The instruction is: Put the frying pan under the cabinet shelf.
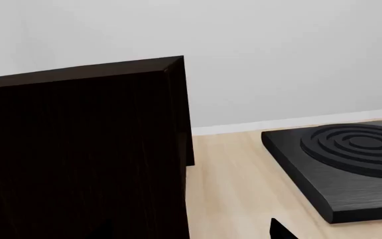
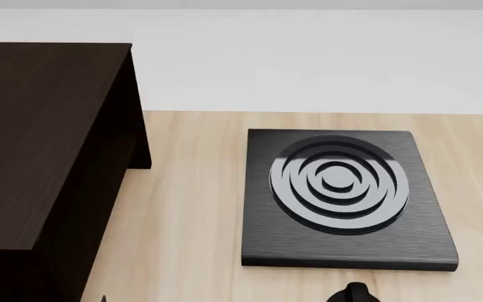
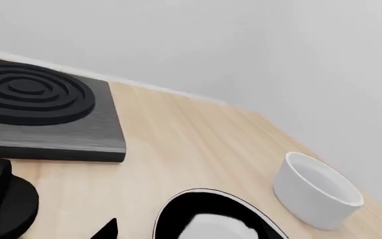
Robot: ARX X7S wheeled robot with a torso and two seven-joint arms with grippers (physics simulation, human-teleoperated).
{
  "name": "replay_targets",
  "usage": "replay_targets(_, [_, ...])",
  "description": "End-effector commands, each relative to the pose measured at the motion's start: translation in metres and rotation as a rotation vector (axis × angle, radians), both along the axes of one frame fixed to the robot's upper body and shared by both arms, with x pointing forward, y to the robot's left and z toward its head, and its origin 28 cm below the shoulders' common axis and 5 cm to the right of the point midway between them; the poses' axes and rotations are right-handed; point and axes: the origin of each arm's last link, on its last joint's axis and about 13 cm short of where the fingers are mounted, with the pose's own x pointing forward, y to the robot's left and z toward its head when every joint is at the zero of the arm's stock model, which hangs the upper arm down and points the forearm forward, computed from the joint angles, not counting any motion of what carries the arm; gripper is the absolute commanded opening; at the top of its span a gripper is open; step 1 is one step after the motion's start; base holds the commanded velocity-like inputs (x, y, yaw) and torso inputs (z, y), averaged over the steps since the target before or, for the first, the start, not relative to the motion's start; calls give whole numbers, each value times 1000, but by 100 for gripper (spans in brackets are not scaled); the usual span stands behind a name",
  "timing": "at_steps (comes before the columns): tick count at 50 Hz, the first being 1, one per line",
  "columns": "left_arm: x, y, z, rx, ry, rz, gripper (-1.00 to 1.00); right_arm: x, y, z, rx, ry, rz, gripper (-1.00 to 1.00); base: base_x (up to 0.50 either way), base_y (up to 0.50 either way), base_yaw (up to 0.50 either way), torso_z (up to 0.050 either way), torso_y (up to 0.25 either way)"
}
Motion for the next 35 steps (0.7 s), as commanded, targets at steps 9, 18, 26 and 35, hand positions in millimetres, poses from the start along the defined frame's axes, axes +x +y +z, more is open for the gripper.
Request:
replay_targets(9, [8, -3, -4, -10, 11, -29, 100, -26, -23, 0, -1, 72, -108, 100, 7, 0, -4, 0, 0])
replay_targets(18, [9, -5, -7, -4, 14, -32, 100, -35, -26, 2, -17, 140, -105, 100, 11, 0, -5, 0, 0])
replay_targets(26, [10, -4, -7, 0, 15, -35, 100, -49, -25, 12, -41, 188, -94, 100, 12, 0, -6, 0, 0])
replay_targets(35, [10, -5, -10, -4, 18, -40, 100, -56, -29, 8, -54, 245, -96, 100, 12, 0, -7, 0, 0])
